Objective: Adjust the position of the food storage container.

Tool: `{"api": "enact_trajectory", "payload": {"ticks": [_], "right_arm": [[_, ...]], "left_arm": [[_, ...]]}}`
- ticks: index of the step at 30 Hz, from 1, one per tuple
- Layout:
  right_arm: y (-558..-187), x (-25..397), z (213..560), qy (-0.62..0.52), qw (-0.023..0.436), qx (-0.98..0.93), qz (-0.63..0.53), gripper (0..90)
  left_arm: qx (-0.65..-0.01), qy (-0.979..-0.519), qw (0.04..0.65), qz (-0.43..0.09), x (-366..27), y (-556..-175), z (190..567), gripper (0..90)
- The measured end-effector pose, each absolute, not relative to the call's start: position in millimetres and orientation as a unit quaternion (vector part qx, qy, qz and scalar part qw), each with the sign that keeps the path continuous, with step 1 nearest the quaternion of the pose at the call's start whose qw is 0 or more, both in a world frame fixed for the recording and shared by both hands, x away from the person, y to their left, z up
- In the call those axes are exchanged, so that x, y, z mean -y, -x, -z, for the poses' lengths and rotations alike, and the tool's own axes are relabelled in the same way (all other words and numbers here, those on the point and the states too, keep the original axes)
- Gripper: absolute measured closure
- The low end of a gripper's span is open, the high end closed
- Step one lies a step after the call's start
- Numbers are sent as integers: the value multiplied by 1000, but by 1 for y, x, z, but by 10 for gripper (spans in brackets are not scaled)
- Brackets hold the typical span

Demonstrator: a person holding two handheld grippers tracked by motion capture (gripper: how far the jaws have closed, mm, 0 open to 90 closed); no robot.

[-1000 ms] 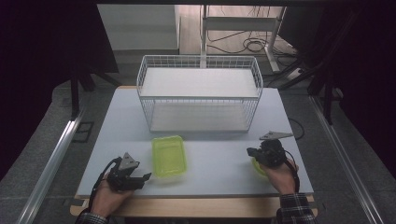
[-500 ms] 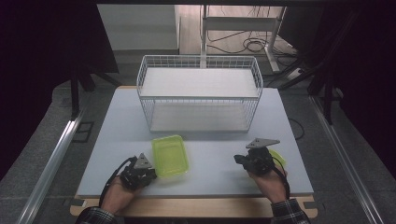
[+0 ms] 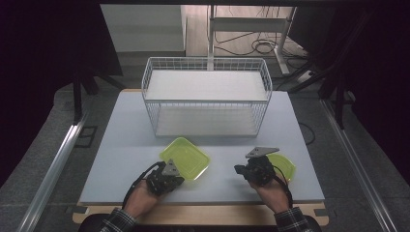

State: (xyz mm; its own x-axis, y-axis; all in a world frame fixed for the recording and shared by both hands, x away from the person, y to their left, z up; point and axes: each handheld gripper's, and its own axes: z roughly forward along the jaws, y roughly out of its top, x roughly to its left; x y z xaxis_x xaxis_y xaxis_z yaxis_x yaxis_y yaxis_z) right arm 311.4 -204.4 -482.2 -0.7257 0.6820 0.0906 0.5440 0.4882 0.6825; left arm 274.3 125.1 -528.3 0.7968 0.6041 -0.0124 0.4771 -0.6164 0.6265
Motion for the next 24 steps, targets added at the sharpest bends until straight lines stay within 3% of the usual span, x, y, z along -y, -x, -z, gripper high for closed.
{"api": "enact_trajectory", "payload": {"ticks": [4,7,10,18,24], "right_arm": [[-310,201,483,-356,91,-857,-361,891],[-310,198,484,-355,87,-857,-364,891],[-310,193,485,-345,87,-859,-367,891],[-312,176,492,-330,80,-867,-363,890],[-314,170,494,-331,81,-868,-362,890]], "left_arm": [[-357,-870,315,-127,-174,-282,517,900],[-384,-857,314,-140,-190,-291,516,900],[-416,-841,307,-159,-209,-323,519,900],[-411,-838,332,-137,-199,-364,527,900],[-378,-856,334,-118,-184,-357,525,899]]}}
